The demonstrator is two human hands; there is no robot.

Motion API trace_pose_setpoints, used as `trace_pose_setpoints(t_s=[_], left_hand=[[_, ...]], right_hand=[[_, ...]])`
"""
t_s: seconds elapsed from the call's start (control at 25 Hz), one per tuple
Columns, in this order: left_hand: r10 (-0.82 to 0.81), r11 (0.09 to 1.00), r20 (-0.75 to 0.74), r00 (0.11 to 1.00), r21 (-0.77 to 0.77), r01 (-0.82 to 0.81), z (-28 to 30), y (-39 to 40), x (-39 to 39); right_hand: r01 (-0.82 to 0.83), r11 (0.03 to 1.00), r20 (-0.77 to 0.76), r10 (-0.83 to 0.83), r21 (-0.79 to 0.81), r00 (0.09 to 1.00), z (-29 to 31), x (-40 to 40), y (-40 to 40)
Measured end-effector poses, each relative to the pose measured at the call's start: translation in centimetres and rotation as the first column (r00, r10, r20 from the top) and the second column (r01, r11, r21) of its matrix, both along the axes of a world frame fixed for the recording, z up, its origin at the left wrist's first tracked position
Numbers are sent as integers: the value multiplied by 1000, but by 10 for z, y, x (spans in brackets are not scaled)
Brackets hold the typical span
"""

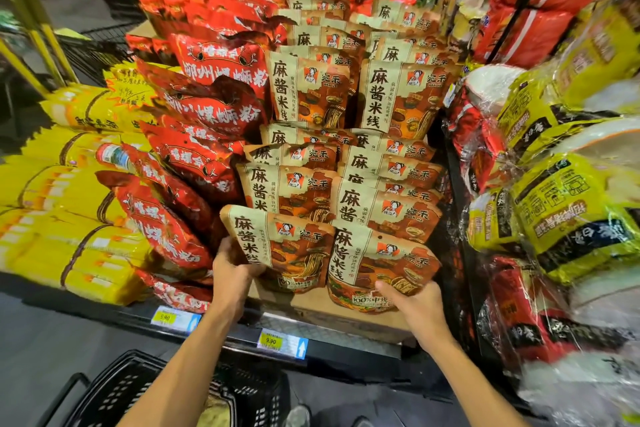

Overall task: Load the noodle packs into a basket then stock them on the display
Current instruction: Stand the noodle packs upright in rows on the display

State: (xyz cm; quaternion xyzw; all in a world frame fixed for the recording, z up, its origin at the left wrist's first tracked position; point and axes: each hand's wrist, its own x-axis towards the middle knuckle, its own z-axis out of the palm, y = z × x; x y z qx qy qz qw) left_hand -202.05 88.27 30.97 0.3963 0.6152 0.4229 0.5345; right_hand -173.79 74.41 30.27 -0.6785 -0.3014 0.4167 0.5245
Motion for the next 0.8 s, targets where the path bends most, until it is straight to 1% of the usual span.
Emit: trace_pose_setpoints(t_s=[0.24, 0.36, 0.4, 0.48, 0.56, 0.64, 0.68, 0.72, 0.8], left_hand=[[-48, 991, -25, 999, 122, 51, 35, -5, 4], [-83, 973, -79, 993, 207, 98, 56, -2, 4], [-80, 966, -97, 992, 239, 101, 62, -1, 4], [-82, 956, -131, 988, 271, 115, 78, 2, 3], [-65, 941, -180, 981, 315, 120, 87, 0, 2], [-40, 926, -299, 953, 348, 148, 97, -3, 3], [-22, 918, -398, 917, 355, 176, 103, -6, 5], [-8, 906, -510, 860, 360, 222, 108, -7, 7], [-10, 889, -746, 666, 298, 347, 122, -10, 13]], right_hand=[[-46, 996, 41, 43, 71, 998, 31, 10, 4], [-88, 992, 53, 83, 90, 995, 45, 11, 4], [-106, 989, 77, 98, 105, 992, 52, 13, 3], [-152, 980, 193, 125, 129, 973, 67, 19, 6], [-234, 962, 373, 169, 137, 912, 89, 26, 8], [-307, 946, 530, 207, 106, 822, 110, 33, 13], [-345, 935, 604, 233, 75, 763, 119, 34, 17], [-383, 923, 679, 257, 39, 688, 127, 34, 21], [-422, 906, 805, 276, -35, 525, 141, 31, 28]])
